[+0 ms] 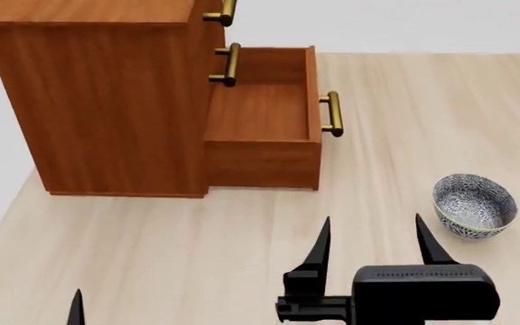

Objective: Put the bowl in the bottom drawer of the cabinet.

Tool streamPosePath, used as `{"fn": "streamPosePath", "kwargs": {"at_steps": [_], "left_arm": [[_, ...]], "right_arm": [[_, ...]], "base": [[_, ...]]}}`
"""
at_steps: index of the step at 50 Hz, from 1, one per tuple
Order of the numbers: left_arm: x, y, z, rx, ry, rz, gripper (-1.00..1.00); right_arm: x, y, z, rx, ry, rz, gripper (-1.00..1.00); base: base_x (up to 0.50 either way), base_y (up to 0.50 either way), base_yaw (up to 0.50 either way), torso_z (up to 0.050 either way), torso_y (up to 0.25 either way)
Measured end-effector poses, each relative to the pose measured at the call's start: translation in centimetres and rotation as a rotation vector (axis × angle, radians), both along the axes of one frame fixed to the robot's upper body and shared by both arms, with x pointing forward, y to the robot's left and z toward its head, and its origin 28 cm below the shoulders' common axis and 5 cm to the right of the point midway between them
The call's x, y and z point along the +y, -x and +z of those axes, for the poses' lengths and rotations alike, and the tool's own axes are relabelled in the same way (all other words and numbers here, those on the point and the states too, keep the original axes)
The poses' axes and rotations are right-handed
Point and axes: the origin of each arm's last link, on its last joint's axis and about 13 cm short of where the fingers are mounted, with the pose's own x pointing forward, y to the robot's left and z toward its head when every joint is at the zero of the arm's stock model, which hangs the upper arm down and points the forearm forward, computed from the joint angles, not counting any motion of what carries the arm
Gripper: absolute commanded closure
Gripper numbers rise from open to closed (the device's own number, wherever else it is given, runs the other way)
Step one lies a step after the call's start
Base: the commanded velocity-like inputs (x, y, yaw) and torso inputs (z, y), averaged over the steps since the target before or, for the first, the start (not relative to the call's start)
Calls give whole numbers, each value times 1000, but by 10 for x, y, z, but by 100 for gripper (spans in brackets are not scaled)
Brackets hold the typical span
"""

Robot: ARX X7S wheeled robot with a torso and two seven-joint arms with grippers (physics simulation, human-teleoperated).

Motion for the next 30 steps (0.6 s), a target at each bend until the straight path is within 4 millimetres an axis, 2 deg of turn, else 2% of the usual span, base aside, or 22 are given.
{"fn": "streamPosePath", "kwargs": {"at_steps": [30], "left_arm": [[0, 1, -2, -2, -6, -6, -100]], "right_arm": [[0, -1, 1, 3, -2, 10, -100]], "base": [[500, 10, 0, 0, 1]]}}
